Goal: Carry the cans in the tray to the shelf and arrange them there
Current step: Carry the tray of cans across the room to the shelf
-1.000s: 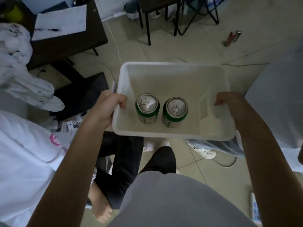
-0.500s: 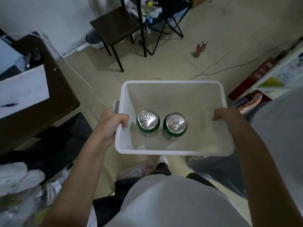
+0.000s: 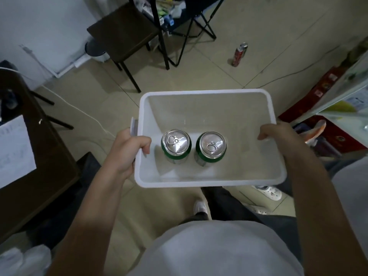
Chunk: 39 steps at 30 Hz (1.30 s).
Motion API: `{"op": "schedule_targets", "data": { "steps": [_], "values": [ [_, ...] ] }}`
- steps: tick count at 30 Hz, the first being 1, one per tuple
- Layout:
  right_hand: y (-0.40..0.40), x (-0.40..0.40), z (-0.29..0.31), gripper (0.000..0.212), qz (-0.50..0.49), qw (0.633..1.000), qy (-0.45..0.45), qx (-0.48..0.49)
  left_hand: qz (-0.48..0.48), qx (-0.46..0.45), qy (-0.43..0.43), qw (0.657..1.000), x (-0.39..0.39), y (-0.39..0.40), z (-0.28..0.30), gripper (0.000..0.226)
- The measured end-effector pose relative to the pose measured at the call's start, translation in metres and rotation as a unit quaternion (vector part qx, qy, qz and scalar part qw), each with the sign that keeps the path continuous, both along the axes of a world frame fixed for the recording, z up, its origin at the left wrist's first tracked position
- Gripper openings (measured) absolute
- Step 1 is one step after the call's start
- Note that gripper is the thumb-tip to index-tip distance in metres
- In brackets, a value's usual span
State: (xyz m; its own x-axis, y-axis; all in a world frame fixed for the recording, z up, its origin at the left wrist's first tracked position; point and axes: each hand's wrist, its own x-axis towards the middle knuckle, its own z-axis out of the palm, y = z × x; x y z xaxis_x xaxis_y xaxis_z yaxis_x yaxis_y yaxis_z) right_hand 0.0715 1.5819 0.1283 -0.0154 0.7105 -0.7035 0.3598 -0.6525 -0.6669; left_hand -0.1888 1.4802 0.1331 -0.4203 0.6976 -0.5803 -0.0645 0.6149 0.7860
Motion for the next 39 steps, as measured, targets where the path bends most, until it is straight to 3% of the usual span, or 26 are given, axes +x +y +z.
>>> {"op": "schedule_targets", "data": {
  "steps": [3,9,14,18,22,28,31,34,39],
  "values": [
    [0.046,-0.006,-0.002,0.053,0.015,1.000,-0.004,-0.010,-0.012,0.002,0.008,1.000,-0.007,0.048,-0.003,0.044],
    [0.162,-0.021,0.010,0.023,0.025,0.999,-0.027,0.039,0.003,0.027,0.025,0.999,-0.017,0.159,0.004,0.024],
    [0.246,-0.031,0.022,0.007,0.017,0.998,-0.035,0.049,0.007,0.044,0.021,0.999,-0.022,0.244,0.012,0.024],
    [0.308,-0.032,0.024,0.017,0.021,0.998,-0.025,0.052,-0.007,0.044,0.035,0.998,-0.027,0.307,0.018,0.025],
    [0.368,-0.032,0.021,0.010,0.013,0.999,-0.018,0.040,-0.034,0.026,0.037,0.998,-0.030,0.378,0.023,0.025],
    [0.488,-0.038,0.023,0.008,-0.012,0.999,-0.015,0.042,-0.061,0.035,0.040,0.997,-0.038,0.500,0.025,0.044],
    [0.551,-0.039,0.023,0.016,-0.034,0.998,-0.022,0.046,-0.075,0.032,0.029,0.996,-0.043,0.570,0.028,0.035],
    [0.605,-0.029,0.027,0.012,-0.050,0.998,-0.003,0.046,-0.085,0.020,0.043,0.995,-0.037,0.642,0.037,0.012],
    [0.691,0.005,0.029,0.013,-0.094,0.995,-0.016,0.032,-0.122,0.015,0.045,0.991,-0.007,0.756,0.036,0.027]
  ]
}}
